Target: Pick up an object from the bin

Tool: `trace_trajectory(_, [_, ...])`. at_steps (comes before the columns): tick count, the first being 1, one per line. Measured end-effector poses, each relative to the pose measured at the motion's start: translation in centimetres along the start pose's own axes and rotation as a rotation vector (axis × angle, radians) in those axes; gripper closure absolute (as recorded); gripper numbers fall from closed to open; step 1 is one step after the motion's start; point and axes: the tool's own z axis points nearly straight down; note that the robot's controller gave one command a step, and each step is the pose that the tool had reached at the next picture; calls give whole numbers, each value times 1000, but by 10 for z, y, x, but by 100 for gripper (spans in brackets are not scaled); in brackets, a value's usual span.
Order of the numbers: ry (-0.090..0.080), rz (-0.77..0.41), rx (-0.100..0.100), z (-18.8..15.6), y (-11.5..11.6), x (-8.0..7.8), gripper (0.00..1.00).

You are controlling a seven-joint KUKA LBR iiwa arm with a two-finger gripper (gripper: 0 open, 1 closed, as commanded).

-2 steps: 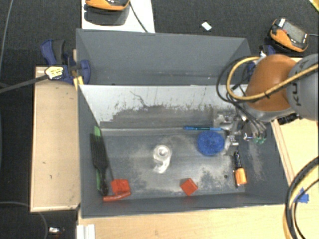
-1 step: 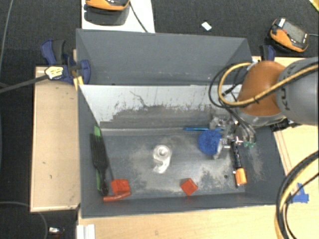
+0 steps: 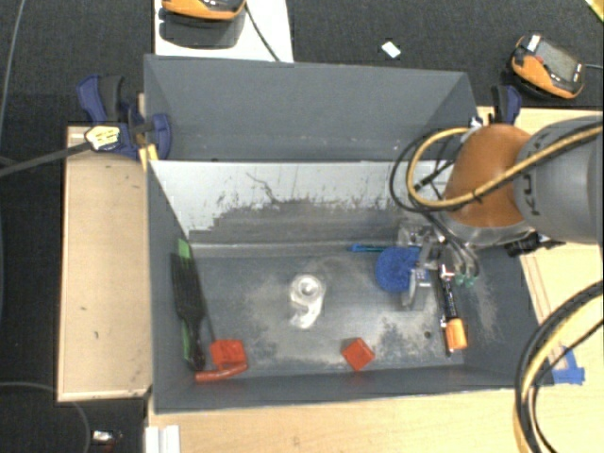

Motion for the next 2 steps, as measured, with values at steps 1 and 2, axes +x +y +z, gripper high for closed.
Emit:
trace_trajectory(1, [-10,82,0,-23,-3,6,100])
trace_trajectory(2, [-10,81,0,-23,-3,6,100])
